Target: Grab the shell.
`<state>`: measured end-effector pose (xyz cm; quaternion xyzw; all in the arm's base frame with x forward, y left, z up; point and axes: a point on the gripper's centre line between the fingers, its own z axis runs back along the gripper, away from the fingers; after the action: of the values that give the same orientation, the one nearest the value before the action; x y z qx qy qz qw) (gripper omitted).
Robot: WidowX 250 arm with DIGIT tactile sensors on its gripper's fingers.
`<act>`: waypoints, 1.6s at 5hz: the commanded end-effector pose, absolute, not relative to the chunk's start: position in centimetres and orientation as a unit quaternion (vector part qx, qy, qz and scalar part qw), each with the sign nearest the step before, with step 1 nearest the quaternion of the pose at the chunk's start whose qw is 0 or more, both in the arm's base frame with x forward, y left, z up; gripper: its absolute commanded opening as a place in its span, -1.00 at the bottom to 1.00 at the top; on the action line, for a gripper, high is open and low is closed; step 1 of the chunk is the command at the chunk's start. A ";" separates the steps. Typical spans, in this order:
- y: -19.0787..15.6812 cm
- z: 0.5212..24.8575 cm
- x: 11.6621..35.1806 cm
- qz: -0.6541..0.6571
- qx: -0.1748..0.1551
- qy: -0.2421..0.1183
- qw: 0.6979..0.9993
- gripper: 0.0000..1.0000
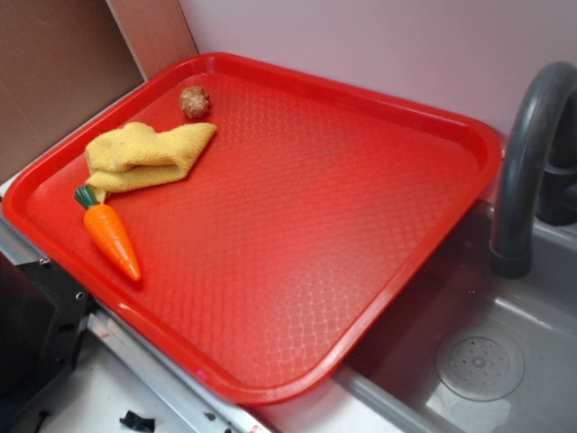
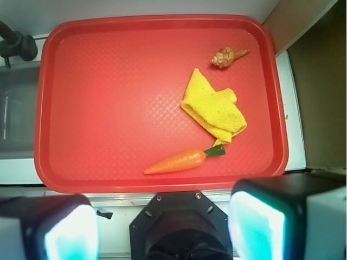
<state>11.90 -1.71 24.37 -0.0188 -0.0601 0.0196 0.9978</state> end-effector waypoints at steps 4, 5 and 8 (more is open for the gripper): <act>1.9 19.7 18.8 0.372 -0.050 -0.169 0.911 1.00; 4.5 17.3 22.0 0.480 -0.037 -0.207 0.852 1.00; 11.1 9.2 28.2 0.579 0.049 -0.237 0.779 1.00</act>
<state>28.20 9.26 7.06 0.0593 -0.2077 0.5685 0.7938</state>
